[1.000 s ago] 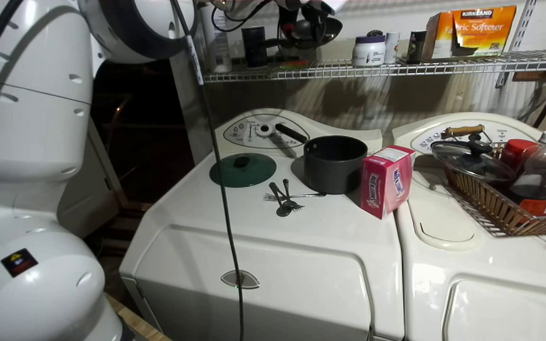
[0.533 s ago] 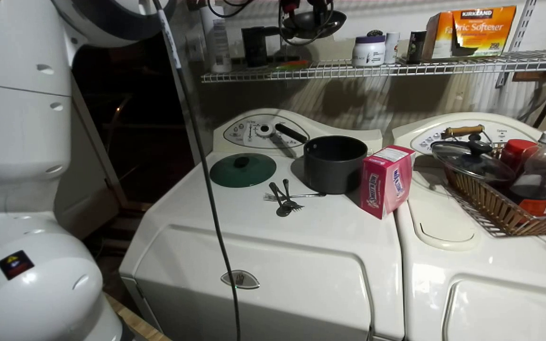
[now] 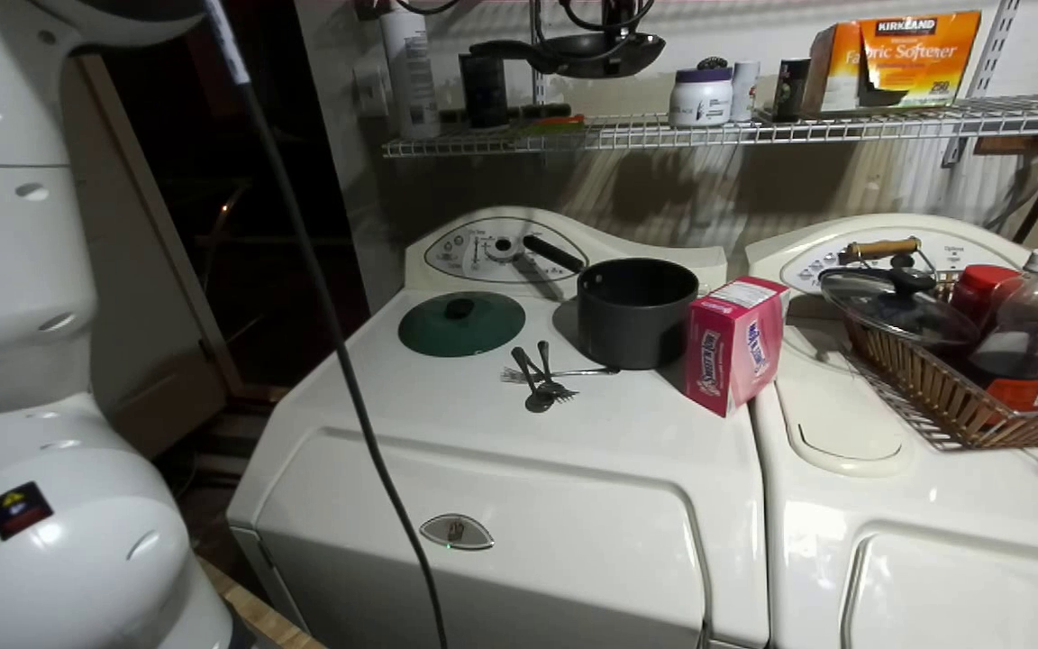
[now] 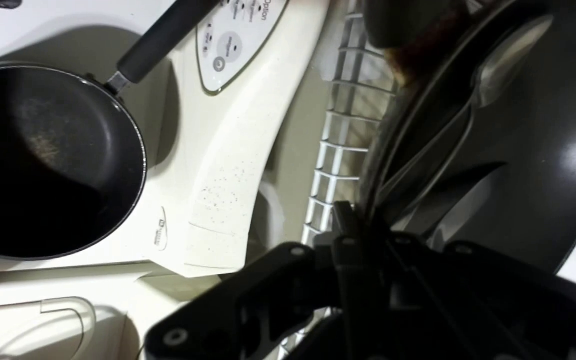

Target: Put the pan on top of the black pot.

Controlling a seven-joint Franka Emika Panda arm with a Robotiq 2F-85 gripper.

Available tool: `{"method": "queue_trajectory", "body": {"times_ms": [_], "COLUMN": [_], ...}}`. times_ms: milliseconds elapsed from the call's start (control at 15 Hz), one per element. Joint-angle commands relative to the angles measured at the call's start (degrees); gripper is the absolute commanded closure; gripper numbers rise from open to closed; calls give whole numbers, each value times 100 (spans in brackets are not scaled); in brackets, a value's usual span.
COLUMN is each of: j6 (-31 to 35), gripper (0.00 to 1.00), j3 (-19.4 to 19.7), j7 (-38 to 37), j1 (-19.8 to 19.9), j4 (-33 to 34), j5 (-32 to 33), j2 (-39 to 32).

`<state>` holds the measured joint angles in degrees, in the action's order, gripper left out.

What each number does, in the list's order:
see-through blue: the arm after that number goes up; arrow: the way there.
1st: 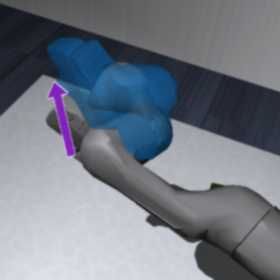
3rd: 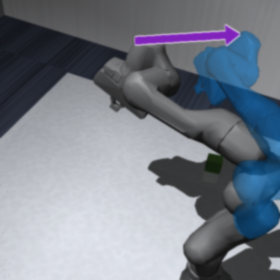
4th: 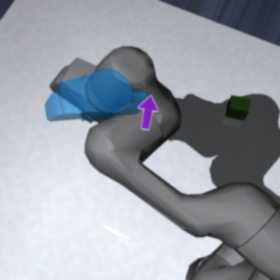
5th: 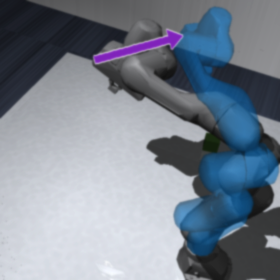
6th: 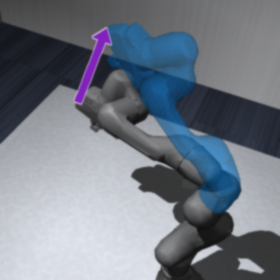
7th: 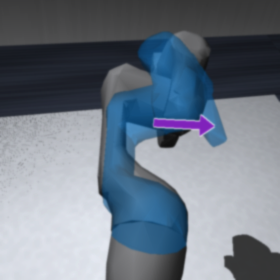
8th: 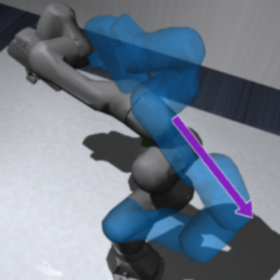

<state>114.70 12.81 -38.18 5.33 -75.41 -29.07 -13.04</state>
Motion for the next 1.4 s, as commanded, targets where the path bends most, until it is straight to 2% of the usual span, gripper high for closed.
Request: {"method": "queue_trajectory", "body": {"times_ms": [0,333,400,533,867,1133,1333], "j6": [300,897,1192,1601,2567,3290,3572], "gripper": [98,98,98,98,98,98,98], "j3": [93,115,-61,-77,-27,-83,-115], "j7": [98,50,102,49,-33,-281,-730], "j1": [-74,-70,112,189,367,418,429], "j4": [-1108,-2459,-2730,-3116,-3753,-4205,-4475], "j5": [279,793,858,853,400,376,433], "j2": [909,1752,1881,2004,1983,1892,1825]}}
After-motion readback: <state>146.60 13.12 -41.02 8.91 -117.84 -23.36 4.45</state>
